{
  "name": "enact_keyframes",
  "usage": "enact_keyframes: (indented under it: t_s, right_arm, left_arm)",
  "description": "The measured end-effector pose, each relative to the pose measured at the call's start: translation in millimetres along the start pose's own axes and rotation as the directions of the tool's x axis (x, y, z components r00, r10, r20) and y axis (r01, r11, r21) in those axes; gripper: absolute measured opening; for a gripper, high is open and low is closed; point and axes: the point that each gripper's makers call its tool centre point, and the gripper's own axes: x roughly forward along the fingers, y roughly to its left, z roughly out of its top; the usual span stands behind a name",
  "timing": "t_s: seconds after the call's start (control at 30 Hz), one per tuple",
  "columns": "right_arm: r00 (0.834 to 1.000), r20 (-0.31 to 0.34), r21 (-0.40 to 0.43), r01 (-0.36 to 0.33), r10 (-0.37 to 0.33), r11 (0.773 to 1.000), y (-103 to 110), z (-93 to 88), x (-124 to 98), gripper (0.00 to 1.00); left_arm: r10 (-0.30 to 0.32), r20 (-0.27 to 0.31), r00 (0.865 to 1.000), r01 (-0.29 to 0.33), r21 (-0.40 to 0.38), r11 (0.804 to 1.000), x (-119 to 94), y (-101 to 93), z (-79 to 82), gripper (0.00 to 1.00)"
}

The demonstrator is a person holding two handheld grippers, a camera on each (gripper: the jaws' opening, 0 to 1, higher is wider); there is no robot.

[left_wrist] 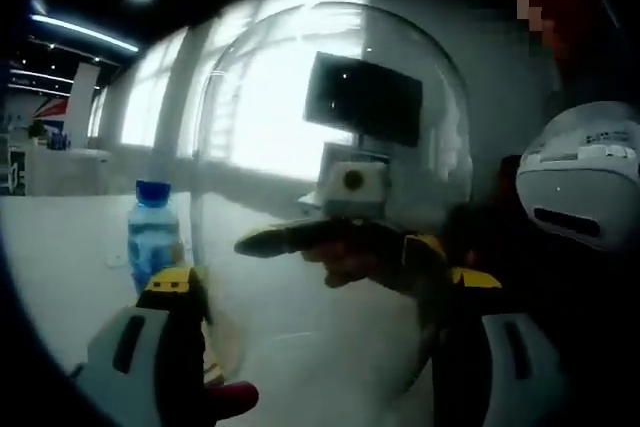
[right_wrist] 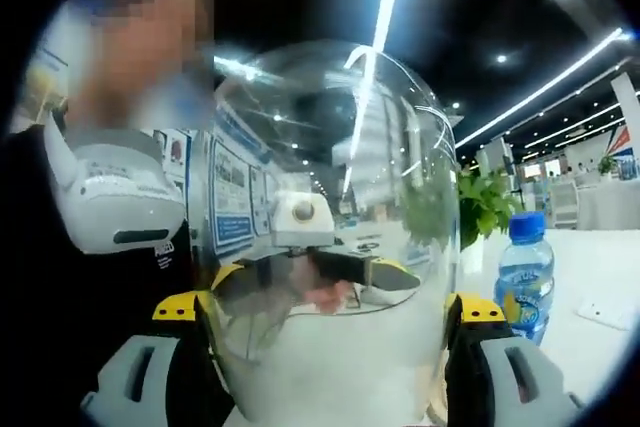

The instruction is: Open the cover put in the Mizone put the cover back on

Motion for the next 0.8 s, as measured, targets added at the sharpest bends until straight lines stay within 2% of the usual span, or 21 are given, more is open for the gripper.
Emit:
enact_keyframes:
  t_s: [0.1, 0.33, 0.43, 0.8]
  right_arm:
    - [1.0, -0.002, -0.007, -0.003, 0.003, 1.0, -1.5, 4.7, -0.1, 0.9]
    - [1.0, 0.003, -0.018, -0.004, 0.005, 1.0, 2.1, 19.6, 6.2, 0.9]
    - [1.0, 0.011, -0.012, -0.004, 0.004, 1.0, 1.0, 28.7, 8.5, 0.9]
    - [0.999, 0.034, -0.01, -0.012, 0.012, 1.0, -0.6, 65.7, 16.8, 0.9]
  left_arm:
    - [0.004, -0.02, 1.0, -0.003, 0.011, 1.0, 1.1, 0.0, 4.8, 0.85]
    - [0.009, -0.021, 1.0, -0.009, 0.023, 1.0, 0.3, -1.2, 18.0, 0.85]
    - [0.013, -0.01, 1.0, -0.013, 0.019, 1.0, -0.4, 0.3, 27.9, 0.85]
    - [0.031, -0.028, 0.999, -0.03, 0.026, 0.999, -0.5, 2.2, 64.1, 0.85]
